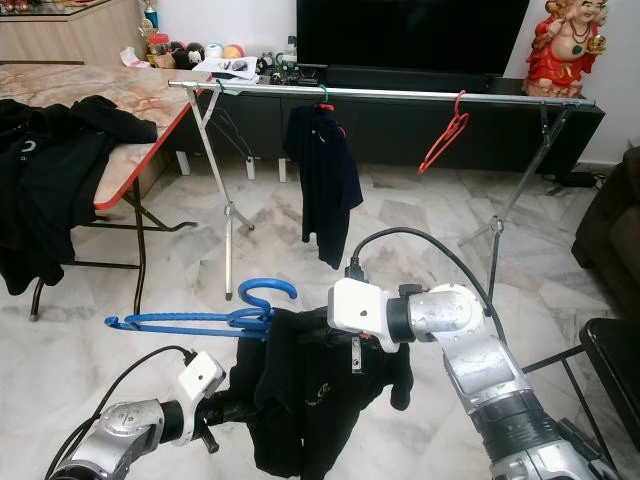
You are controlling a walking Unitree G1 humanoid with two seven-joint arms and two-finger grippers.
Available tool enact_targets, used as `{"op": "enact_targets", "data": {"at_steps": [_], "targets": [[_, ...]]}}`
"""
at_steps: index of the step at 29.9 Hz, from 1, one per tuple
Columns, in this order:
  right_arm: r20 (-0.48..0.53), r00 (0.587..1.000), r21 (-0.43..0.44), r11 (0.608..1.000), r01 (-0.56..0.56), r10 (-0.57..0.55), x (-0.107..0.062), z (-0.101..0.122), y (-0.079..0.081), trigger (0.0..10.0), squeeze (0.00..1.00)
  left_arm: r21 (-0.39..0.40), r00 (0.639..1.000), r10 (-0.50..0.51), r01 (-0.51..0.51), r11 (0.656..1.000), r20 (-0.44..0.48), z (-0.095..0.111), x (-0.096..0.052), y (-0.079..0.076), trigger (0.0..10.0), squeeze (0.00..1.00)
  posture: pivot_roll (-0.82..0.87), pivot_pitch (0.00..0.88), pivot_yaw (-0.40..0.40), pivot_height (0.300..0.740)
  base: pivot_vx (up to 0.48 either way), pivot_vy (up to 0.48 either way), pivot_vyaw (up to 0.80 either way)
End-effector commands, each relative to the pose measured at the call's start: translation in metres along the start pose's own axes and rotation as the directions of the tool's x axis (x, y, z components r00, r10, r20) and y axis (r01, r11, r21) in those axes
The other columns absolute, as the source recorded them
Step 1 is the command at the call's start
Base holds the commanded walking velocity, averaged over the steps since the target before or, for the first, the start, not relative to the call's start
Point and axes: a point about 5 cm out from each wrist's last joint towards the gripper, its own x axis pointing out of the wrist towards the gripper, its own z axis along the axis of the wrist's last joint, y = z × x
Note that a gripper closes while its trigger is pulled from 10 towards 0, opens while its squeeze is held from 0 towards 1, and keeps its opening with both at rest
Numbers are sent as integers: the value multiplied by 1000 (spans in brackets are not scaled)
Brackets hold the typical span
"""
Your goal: Hang hanger
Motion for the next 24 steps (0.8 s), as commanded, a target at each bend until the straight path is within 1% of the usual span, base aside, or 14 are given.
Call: {"op": "enact_targets", "data": {"at_steps": [1, 10, 14, 16, 17, 19, 20, 21, 22, 23, 24], "targets": [[15, 1000, -16, 1000, 12, -12, 0, 3, -1, 0, 0, 8, 1000, -4, 4, 1000, -22, -4, 0, -1, 0, 0, 56, 52, -14, 740, 0, 0, 0], [11, 1000, -9, 1000, 14, -14, 0, 2, 0, 0, 0, 11, 1000, 4, -4, 1000, -16, -5, 0, 0, 0, 0, 53, 45, -10, 740, 0, 0, 0], [13, 1000, -6, 1000, 12, -12, 1, 2, 1, 0, 0, 10, 1000, 4, -4, 1000, 0, -2, 2, 0, 0, 0, 52, 40, -8, 740, 0, 0, 0], [12, 1000, -5, 1000, 13, -13, 2, 1, 2, 0, 0, 10, 1000, 14, -14, 1000, 7, -1, 3, 0, 0, 0, 52, 40, -8, 740, 0, 0, 0], [8, 1000, -4, 1000, 19, -19, 2, -1, 2, 0, 0, 3, 999, 40, -40, 999, 15, 0, 3, 1, 0, 0, 54, 37, -8, 740, 0, 0, 0], [-37, 999, -3, 1000, 22, -22, 1, -8, 5, 0, 0, 34, 995, 101, -101, 994, -5, -1, 2, 5, 0, 0, 60, 36, -11, 740, 0, 0, 0], [-138, 990, -36, 999, -3, -2, -3, -23, 11, 0, 0, 54, 986, 158, -155, 986, -51, -4, 0, 10, 0, 0, 62, 37, -13, 740, 0, 0, 0], [-194, 981, -59, 998, -25, 14, -6, -31, 15, 0, 0, 57, 980, 182, -178, 982, -75, -6, -1, 12, 0, 0, 62, 37, -13, 740, 0, 0, 0], [-194, 981, -59, 998, -25, 14, -6, -31, 15, 0, 0, 57, 980, 182, -178, 982, -75, -6, -1, 12, 0, 0, 62, 37, -13, 740, 0, 0, 0], [-231, 973, -64, 997, -41, 25, -10, -38, 19, 0, 0, 55, 975, 201, -196, 979, -92, -8, -2, 14, 0, 0, 57, 36, -13, 740, 0, 0, 0], [-236, 972, -24, 999, -28, 21, -17, -45, 22, 0, 0, 66, 962, 244, -237, 969, -124, -13, -5, 17, 0, 0, 59, 40, -15, 740, 0, 0, 0]]}}
